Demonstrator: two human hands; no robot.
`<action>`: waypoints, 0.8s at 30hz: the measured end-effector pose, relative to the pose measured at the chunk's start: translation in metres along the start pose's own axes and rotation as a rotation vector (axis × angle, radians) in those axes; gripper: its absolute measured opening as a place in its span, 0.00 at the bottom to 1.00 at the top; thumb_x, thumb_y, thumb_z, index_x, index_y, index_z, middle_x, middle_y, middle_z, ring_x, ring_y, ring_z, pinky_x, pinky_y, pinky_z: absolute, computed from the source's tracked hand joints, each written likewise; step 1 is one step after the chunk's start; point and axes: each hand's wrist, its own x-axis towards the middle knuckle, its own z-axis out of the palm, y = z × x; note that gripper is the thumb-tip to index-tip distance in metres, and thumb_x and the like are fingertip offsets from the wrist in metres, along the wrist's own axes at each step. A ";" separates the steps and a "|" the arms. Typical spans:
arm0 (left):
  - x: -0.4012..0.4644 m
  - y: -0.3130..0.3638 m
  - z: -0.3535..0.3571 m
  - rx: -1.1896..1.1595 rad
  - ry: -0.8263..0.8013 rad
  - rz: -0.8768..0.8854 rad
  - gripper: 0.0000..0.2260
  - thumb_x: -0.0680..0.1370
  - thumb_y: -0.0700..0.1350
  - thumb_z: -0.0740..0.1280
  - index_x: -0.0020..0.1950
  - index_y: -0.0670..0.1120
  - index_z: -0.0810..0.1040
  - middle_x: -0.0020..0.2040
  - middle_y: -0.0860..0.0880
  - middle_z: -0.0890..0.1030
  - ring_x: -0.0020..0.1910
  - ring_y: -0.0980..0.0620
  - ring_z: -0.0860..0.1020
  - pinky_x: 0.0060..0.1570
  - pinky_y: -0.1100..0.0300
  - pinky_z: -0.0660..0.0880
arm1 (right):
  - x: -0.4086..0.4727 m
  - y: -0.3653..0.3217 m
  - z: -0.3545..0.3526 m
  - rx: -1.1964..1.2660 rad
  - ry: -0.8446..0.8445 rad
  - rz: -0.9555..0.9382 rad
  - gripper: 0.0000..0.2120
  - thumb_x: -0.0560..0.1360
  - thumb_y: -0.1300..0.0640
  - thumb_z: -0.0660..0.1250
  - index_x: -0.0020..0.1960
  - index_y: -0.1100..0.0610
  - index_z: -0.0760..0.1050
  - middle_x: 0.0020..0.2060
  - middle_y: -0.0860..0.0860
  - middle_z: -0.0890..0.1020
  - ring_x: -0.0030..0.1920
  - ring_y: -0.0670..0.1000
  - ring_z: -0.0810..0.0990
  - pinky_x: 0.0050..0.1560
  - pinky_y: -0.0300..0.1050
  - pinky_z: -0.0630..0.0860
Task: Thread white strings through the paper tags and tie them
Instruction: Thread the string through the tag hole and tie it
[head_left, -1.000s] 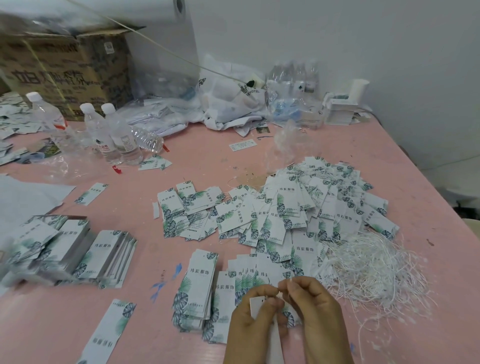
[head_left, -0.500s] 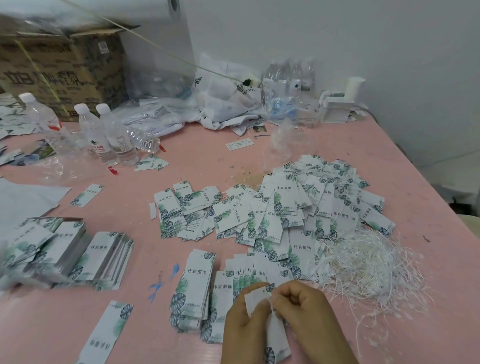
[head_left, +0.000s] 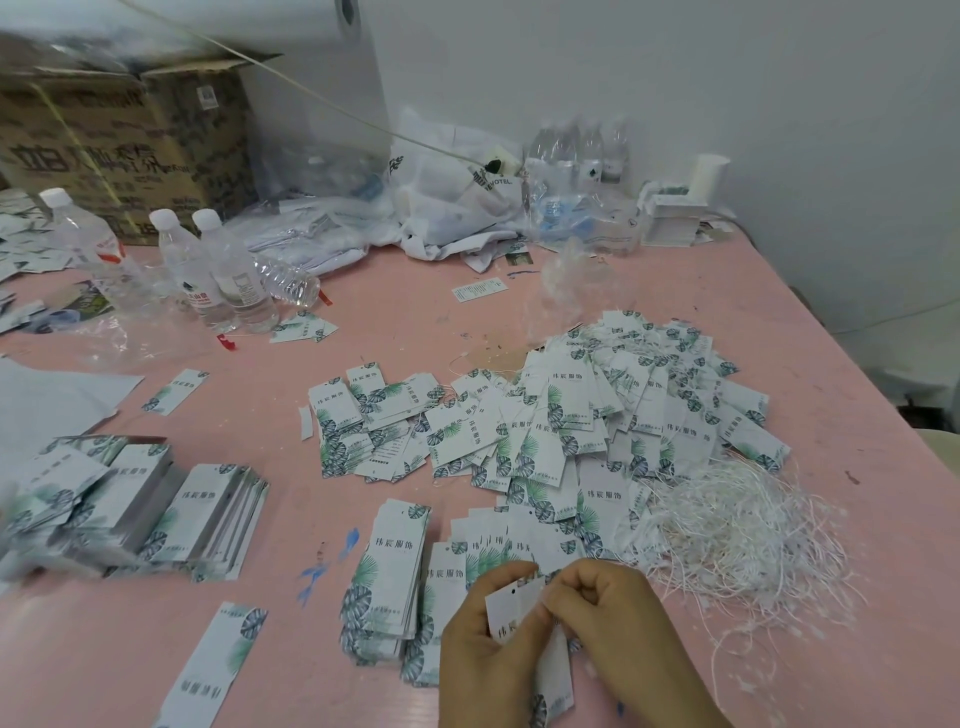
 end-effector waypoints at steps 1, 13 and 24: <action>0.000 0.001 -0.001 -0.015 -0.008 -0.007 0.13 0.62 0.44 0.78 0.45 0.52 0.85 0.38 0.41 0.85 0.33 0.48 0.83 0.33 0.59 0.79 | 0.001 0.001 -0.001 0.013 -0.005 0.006 0.08 0.71 0.58 0.70 0.34 0.51 0.81 0.23 0.48 0.78 0.24 0.42 0.71 0.28 0.35 0.68; 0.008 0.004 -0.009 -0.099 -0.055 -0.081 0.07 0.70 0.36 0.75 0.46 0.45 0.85 0.43 0.39 0.86 0.37 0.44 0.82 0.35 0.56 0.79 | 0.007 0.014 -0.006 0.122 -0.082 0.072 0.12 0.72 0.57 0.72 0.29 0.52 0.79 0.23 0.49 0.77 0.22 0.43 0.70 0.25 0.33 0.65; 0.014 -0.004 -0.013 -0.120 -0.126 -0.020 0.23 0.58 0.43 0.81 0.51 0.38 0.82 0.41 0.39 0.84 0.40 0.45 0.82 0.41 0.55 0.79 | 0.004 0.012 -0.015 0.290 -0.220 0.130 0.14 0.73 0.61 0.72 0.29 0.55 0.79 0.23 0.53 0.73 0.19 0.45 0.63 0.21 0.35 0.59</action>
